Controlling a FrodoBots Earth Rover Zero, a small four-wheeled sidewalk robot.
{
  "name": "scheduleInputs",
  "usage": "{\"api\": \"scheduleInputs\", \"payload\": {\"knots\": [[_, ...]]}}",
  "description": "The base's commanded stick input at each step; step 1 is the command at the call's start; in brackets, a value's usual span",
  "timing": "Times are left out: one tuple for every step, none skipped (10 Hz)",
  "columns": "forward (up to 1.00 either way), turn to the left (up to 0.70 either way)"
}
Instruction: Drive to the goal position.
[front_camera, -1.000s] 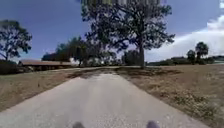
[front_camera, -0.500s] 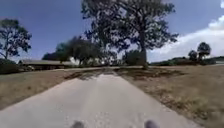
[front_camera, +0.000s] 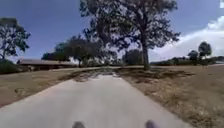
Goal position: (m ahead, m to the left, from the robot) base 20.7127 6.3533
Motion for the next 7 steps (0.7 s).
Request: {"api": "scheduleInputs", "payload": {"knots": [[1.0,0.0],[1.0,0.0],[1.0,0.2],[1.0,0.4],[1.0,0.4],[1.0,0.4],[1.0,0.4]]}}
